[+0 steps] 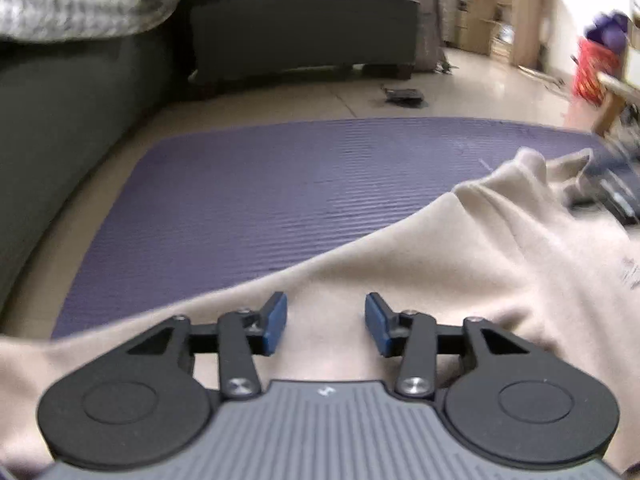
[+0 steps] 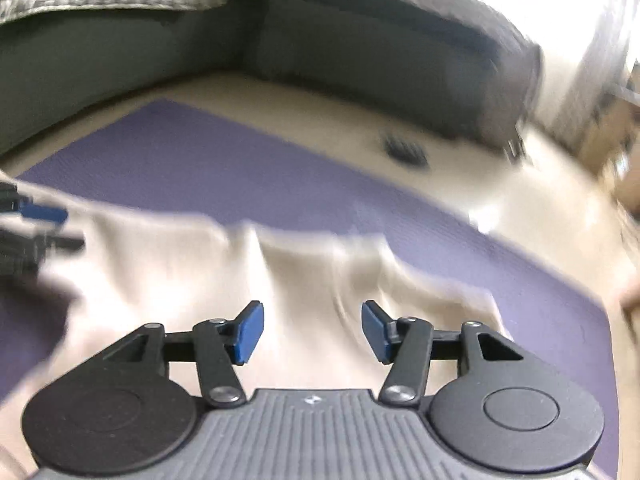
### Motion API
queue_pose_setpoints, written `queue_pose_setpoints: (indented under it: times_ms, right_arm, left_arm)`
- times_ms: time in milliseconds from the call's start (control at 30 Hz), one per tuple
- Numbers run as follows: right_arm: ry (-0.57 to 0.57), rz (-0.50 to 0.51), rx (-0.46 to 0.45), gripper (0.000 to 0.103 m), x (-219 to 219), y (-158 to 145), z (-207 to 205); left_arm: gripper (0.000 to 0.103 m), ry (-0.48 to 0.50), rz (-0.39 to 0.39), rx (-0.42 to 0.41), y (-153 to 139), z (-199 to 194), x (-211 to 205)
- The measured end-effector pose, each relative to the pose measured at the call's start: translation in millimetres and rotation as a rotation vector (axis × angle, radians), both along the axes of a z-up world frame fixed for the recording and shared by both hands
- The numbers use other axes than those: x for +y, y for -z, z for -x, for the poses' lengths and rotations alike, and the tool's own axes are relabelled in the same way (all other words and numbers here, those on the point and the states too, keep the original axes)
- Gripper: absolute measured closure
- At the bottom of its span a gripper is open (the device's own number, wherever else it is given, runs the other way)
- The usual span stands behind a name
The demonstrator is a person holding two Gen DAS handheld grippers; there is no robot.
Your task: Fold clothes
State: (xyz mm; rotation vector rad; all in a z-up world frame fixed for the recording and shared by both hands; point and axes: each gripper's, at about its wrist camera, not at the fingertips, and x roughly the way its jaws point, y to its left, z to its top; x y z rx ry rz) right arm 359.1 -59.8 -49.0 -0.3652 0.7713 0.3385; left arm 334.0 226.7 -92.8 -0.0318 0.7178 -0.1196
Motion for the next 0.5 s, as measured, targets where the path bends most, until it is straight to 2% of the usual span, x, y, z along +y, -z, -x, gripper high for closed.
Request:
queue_pose_setpoints:
  times_ms: [100,200,300,433,500]
  right_arm:
    - [0.059,0.053,0.077,0.041,-54,3,49]
    - [0.119,0.077,0.128,0.040,-90,9,92]
    - [0.147,0.062,0.153,0.040,-114,16,136]
    - [0.136,0.025,0.175,0.040,-135,25,166]
    - [0.147,-0.018,0.176,0.039,-144,28,176]
  left_arm:
    - [0.052,0.016,0.022,0.042,-5,13,-11]
    - [0.051,0.081,0.020,0.024,-17,42,-27]
    - [0.052,0.225,0.022,0.008,-27,67,-58]
    - [0.053,0.436,-0.016,0.036,-26,95,-105]
    - [0.054,0.473,-0.032,0.058,-18,101,-120]
